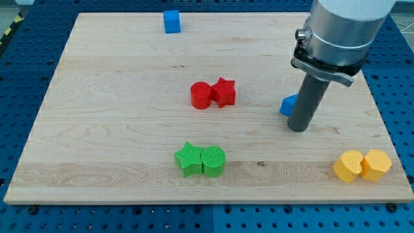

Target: Move the blue triangle towards the top center

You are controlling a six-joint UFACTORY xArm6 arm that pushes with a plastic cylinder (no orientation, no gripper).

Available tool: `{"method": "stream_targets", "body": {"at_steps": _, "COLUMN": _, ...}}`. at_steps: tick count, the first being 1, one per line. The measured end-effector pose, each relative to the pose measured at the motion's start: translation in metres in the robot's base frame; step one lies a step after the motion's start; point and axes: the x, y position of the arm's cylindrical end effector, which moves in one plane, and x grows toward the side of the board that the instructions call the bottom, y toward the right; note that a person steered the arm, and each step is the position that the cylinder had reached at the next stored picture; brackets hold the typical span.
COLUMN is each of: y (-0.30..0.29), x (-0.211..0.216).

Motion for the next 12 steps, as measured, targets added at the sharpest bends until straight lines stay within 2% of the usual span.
{"method": "stream_targets", "body": {"at_steps": 2, "y": 0.041, "x": -0.034}}
{"method": "stream_targets", "body": {"at_steps": 3, "y": 0.023, "x": -0.036}}
{"method": "stream_targets", "body": {"at_steps": 5, "y": 0.034, "x": -0.007}}
{"method": "stream_targets", "body": {"at_steps": 8, "y": -0.016, "x": -0.025}}
{"method": "stream_targets", "body": {"at_steps": 10, "y": -0.043, "x": -0.062}}
{"method": "stream_targets", "body": {"at_steps": 12, "y": 0.003, "x": -0.065}}
